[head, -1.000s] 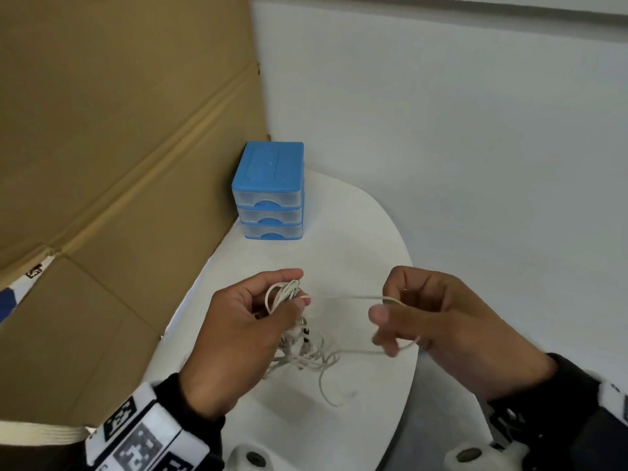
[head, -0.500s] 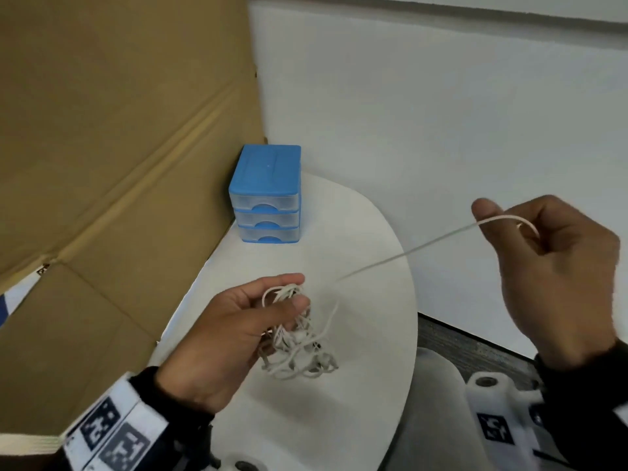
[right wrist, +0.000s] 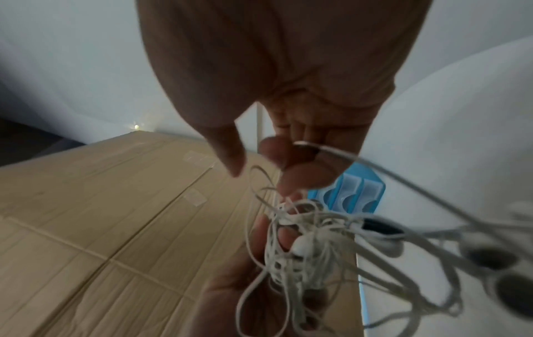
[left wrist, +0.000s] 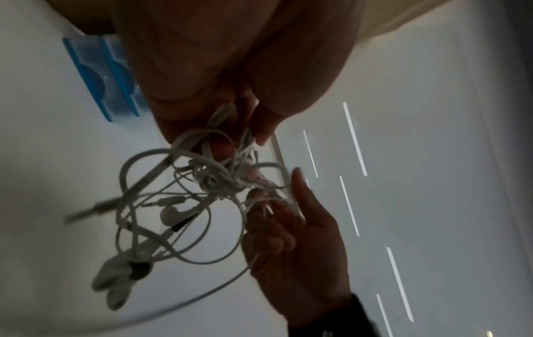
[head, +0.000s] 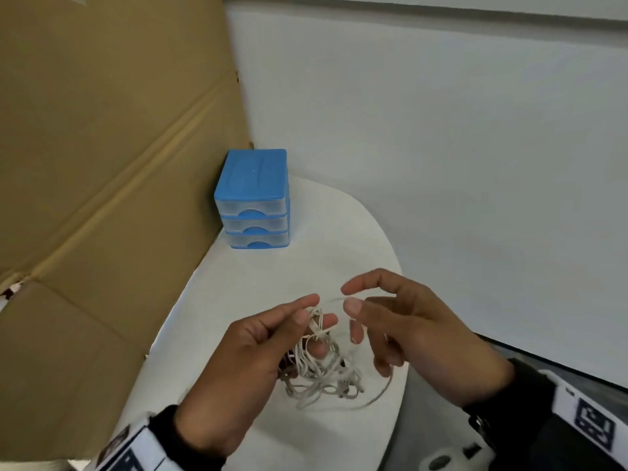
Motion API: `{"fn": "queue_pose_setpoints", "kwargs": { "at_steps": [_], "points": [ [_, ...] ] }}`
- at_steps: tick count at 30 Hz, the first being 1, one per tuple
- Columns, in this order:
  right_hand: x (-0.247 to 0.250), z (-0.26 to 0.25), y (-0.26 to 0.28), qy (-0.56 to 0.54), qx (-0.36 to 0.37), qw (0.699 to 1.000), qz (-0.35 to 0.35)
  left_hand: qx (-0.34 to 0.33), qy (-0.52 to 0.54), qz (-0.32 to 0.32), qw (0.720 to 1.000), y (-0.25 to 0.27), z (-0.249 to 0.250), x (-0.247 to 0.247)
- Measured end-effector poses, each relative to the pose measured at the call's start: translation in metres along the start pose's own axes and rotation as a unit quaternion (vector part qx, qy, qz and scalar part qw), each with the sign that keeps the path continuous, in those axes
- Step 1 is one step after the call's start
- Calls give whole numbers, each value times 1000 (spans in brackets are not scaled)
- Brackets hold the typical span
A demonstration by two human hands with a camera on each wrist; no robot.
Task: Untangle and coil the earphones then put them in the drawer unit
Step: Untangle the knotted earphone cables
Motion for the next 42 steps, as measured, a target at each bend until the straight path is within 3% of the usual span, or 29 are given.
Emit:
{"fn": "queue_pose_setpoints", "kwargs": {
  "at_steps": [2,5,12,19,28,30,35,42],
  "points": [
    [8,-8,-1,73,57,995,37,-1,-5,-2,1000,0,-3,-1],
    [7,-8,0,118,83,989,21,-11,-29,-8,999,1,-5,-3],
    [4,-14,2,111,117,987,17,-44,-60,-27,997,3,2,-8],
    [0,-17,6,51,98,994,-1,-8,27,-49,998,4,6,-6],
    [-7,-27,16,77,127,989,-7,-87,-16,-30,996,15,22,-10],
    [-6,-28,16,94,144,985,7,-97,-26,-23,995,14,22,-7],
    [18,-27,11,66,153,978,129,-101,6,2,995,8,27,2],
    [14,-35,14,50,159,980,107,-96,70,11,993,-1,32,14]
  ]
}}
Point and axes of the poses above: each hand's wrist, its own y-axis away from the middle knuckle, its own x-axis out of the back of the hand, z = x × y, the point moved 9 cm from there along -y, towards the middle knuckle, and after that the axes turned 11 degrees about z, right-handed, at the moved point
